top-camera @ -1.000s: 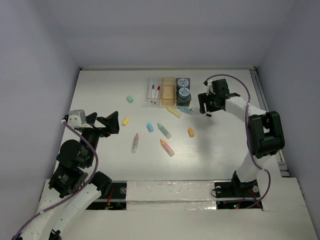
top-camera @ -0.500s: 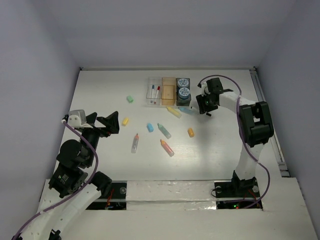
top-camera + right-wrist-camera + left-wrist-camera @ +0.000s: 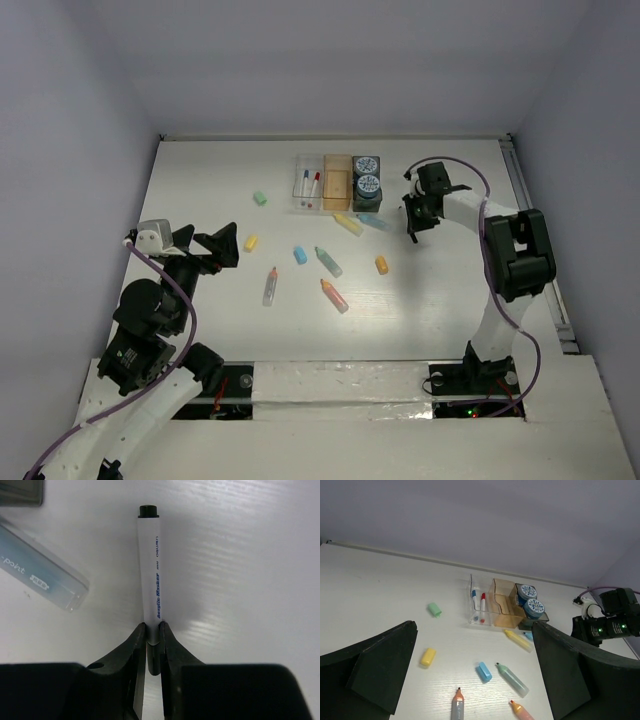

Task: Sort the stationery into containers
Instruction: Pick up the pen from the center of the board, then place the pen in the storage box.

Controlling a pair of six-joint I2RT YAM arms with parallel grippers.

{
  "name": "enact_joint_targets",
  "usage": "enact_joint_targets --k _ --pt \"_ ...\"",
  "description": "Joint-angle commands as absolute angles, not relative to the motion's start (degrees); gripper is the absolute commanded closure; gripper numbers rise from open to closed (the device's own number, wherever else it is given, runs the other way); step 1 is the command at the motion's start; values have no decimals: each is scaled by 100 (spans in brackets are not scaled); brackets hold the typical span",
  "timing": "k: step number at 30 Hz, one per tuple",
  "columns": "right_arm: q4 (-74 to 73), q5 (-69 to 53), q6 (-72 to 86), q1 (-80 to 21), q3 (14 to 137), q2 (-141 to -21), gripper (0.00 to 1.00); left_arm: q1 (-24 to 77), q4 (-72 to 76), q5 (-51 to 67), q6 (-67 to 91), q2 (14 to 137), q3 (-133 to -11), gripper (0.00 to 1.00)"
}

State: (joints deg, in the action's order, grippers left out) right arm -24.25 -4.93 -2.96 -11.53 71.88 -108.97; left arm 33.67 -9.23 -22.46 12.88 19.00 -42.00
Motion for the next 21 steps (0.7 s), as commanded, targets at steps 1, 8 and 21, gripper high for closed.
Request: enact_joint_targets --k 1,8,21 --pt "-2971 -545 271 -1160 6821 -10653 93 3384 -677 -2171 1266 1872 -4175 1" --pt "-2559 -640 711 -1160 6943 -9757 100 3384 -677 -2188 1257 1898 -4184 1" --pt "-1109 -800 2257 -2812 8858 -10649 100 3384 -668 -2188 1248 1995 -4175 1"
